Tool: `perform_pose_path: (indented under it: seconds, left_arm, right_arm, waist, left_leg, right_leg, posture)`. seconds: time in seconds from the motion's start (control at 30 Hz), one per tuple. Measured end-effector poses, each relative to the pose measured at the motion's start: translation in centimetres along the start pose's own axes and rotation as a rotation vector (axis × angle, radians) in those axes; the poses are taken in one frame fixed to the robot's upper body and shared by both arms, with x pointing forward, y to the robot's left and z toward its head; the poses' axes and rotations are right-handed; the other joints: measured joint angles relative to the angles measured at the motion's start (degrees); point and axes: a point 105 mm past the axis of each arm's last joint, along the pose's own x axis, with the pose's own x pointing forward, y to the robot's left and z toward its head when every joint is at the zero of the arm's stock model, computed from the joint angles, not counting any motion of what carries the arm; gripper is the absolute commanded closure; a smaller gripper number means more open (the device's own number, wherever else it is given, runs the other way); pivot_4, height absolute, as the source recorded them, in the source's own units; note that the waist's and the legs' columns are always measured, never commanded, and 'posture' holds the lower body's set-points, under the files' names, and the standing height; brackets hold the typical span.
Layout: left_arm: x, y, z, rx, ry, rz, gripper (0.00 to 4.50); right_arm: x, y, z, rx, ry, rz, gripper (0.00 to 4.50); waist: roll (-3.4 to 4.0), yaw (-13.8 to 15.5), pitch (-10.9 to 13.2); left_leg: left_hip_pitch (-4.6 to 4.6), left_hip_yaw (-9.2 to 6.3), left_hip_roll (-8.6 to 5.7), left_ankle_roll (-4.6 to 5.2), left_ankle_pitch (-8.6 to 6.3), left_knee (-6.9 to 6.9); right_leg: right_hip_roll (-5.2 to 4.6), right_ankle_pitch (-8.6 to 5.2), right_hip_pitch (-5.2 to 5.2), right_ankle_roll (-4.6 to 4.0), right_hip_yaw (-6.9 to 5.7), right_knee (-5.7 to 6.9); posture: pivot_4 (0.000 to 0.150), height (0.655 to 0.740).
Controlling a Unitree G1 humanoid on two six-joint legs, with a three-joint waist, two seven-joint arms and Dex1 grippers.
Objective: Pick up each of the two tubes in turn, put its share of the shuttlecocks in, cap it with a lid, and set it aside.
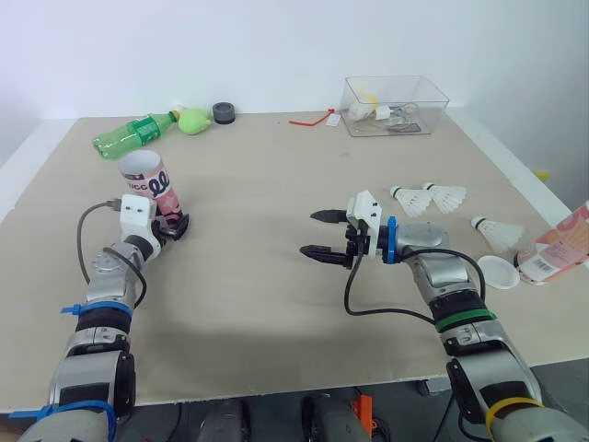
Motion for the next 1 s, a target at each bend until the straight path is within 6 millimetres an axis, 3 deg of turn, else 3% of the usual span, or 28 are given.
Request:
perform_pose_path:
  seconds: [0.07, 0.23, 0.37, 0.47, 0.5, 0.53, 0.57, 0.6, 0.67, 0.7, 0.83, 1.0]
  left_arm:
    - [0.1, 0.0, 0.0, -0.001, -0.003, -0.01, 1.49]
    - [0.2, -0.1, 0.0, 0.007, -0.007, -0.033, 1.49]
    - [0.3, -1.5, 0.2, 0.08, -0.008, -0.124, 1.49]
    - [0.3, -4.2, 0.6, 0.181, -0.034, -0.279, 1.49]
    - [0.1, -6.5, 1.1, 0.241, -0.066, -0.395, 1.49]
    - [-0.1, -7.3, 1.2, 0.257, -0.076, -0.435, 1.49]
    - [-0.6, -10.3, 1.6, 0.297, -0.113, -0.578, 1.49]
    - [-0.8, -11.1, 1.7, 0.305, -0.122, -0.617, 1.49]
    - [-2.8, -16.5, 2.2, 0.368, -0.177, -0.886, 1.49]
    - [-3.4, -17.8, 2.2, 0.385, -0.184, -0.954, 1.49]
    - [-5.3, -21.2, 2.4, 0.453, -0.175, -1.188, 1.49]
    - [-6.1, -22.9, 2.3, 0.517, -0.075, -1.373, 1.49]
  right_arm:
    - [-0.1, 0.0, 0.2, -0.006, 0.0, 0.001, 0.0]
    - [-0.3, 0.0, 0.2, -0.006, 0.004, -0.003, 0.0]
    - [-0.9, 0.0, 0.1, -0.003, 0.014, -0.015, 0.0]
    - [-2.3, -0.5, 0.4, 0.021, 0.002, -0.067, 0.0]
    - [-3.3, -0.7, 0.6, 0.039, -0.003, -0.101, 0.0]
    - [-3.6, -0.8, 0.6, 0.046, 0.0, -0.113, 0.0]
    - [-4.9, -1.2, 0.8, 0.077, -0.004, -0.171, 0.0]
    - [-5.3, -1.3, 0.8, 0.087, -0.003, -0.188, 0.0]
    - [-8.1, -2.2, 0.8, 0.166, 0.003, -0.333, 0.0]
    - [-8.8, -2.5, 0.8, 0.183, 0.005, -0.372, 0.0]
    - [-11.8, -4.0, 0.2, 0.26, 0.007, -0.589, 0.0]
    - [-13.7, -5.3, -0.6, 0.315, 0.041, -0.762, 0.0]
  waist:
    - [0.0, 0.0, 0.0]
    - [0.0, 0.0, 0.0]
    - [0.0, 0.1, 0.0]
    - [0.0, 0.2, 0.0]
    - [0.0, 0.2, 0.0]
    - [0.0, 0.2, 0.0]
    - [0.0, 0.2, 0.0]
    - [0.0, 0.2, 0.0]
    - [0.0, 0.2, 0.0]
    - [0.0, 0.2, 0.0]
    - [0.0, -0.3, 0.0]
    - [0.02, -0.3, 0.0]
  left_leg:
    - [0.0, 0.0, 0.01, 0.0, 0.0, 0.0]
    - [0.01, 0.01, 0.0, 0.0, 0.0, 0.01]
    - [-0.04, 0.03, -0.04, 0.0, 0.0, 0.0]
    - [-0.13, 0.04, -0.09, -0.02, -0.01, 0.01]
    - [-0.16, 0.03, -0.14, -0.04, -0.02, 0.01]
    - [-0.16, 0.01, -0.15, -0.04, -0.04, 0.01]
    - [-0.2, -0.02, -0.16, -0.03, -0.06, 0.01]
    - [-0.2, -0.04, -0.2, -0.01, -0.08, 0.01]
    - [-0.2, -0.04, -0.25, 0.01, -0.14, 0.01]
    - [-0.19, -0.02, -0.25, 0.02, -0.14, 0.01]
    - [-0.02, -0.01, -0.17, 0.04, -0.11, 0.03]
    - [0.04, -0.24, -0.02, 0.25, 0.1, 0.01]
  right_leg:
    - [0.02, 0.0, 0.0, 0.0, 0.0, 0.0]
    - [0.01, 0.0, 0.0, 0.0, -0.01, 0.01]
    - [-0.03, 0.0, 0.0, 0.0, -0.02, 0.0]
    - [-0.13, -0.01, -0.03, 0.01, -0.04, -0.01]
    - [-0.18, -0.01, -0.03, 0.02, -0.05, -0.02]
    - [-0.23, -0.02, -0.03, 0.03, -0.04, -0.02]
    - [-0.26, -0.03, -0.06, 0.04, -0.02, -0.05]
    - [-0.31, -0.04, -0.05, 0.07, -0.02, -0.05]
    - [-0.39, -0.06, -0.06, 0.1, 0.03, -0.06]
    - [-0.39, -0.07, -0.06, 0.11, 0.06, -0.06]
    - [-0.04, -0.05, -0.03, 0.14, 0.2, -0.04]
    - [0.31, -0.1, -0.04, 0.22, 0.16, 0.03]
  posture:
    - [0.15, 0.74]
    - [0.15, 0.74]
    - [0.15, 0.74]
    - [0.15, 0.74]
    - [0.15, 0.74]
    - [0.15, 0.74]
    - [0.15, 0.74]
    - [0.15, 0.74]
    - [0.15, 0.74]
    - [0.15, 0.74]
    - [0.15, 0.74]
    - [0.15, 0.74]
